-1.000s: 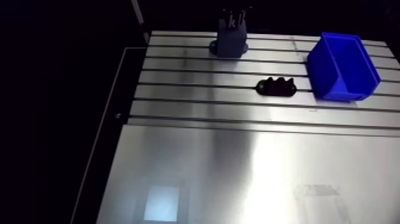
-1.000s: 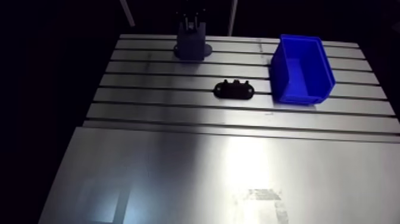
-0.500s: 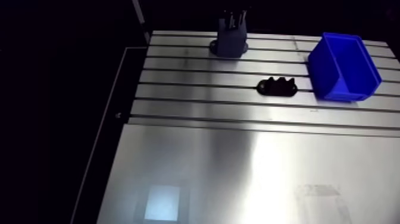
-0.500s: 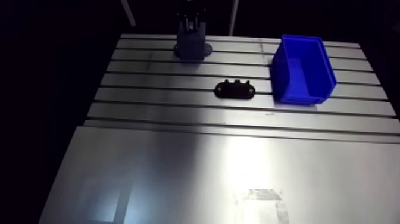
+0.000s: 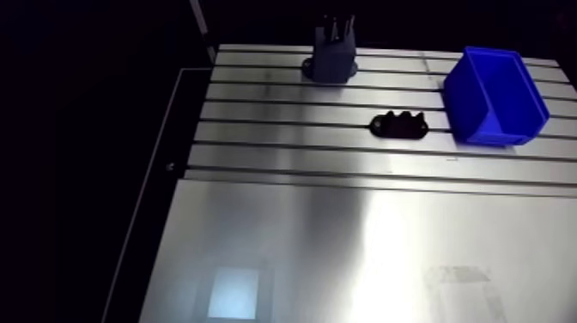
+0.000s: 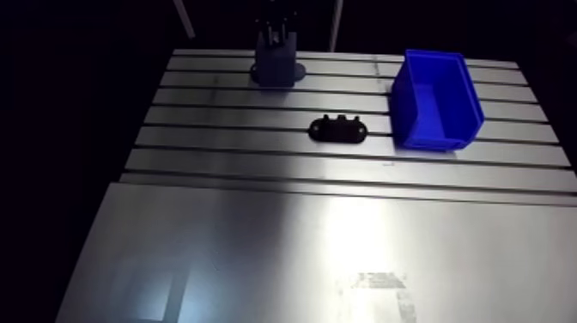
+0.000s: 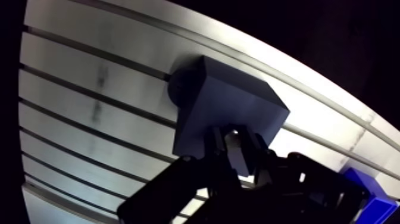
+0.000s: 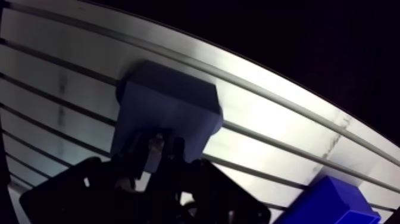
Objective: Pick up the M10 bolt and insert it into the hex recess until seated.
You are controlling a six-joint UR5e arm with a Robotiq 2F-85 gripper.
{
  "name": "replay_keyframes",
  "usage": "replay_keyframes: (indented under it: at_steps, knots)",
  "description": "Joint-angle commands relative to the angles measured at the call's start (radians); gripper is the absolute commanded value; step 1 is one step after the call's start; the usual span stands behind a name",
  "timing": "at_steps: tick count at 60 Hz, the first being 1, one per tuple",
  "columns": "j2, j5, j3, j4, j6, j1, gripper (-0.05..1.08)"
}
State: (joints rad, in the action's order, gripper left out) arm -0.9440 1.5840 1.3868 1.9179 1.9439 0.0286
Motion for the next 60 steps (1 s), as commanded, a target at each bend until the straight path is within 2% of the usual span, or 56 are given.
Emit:
replay_keyframes:
  at_steps: [1, 20, 60]
  knots:
    - [0.000, -0.006, -0.001, 0.000, 0.023, -0.004, 0.70]
    - [-0.002, -0.011, -0.001, 0.001, 0.064, -0.005, 0.70]
    - [-0.002, -0.008, -0.001, 0.000, 0.130, -0.004, 0.70]
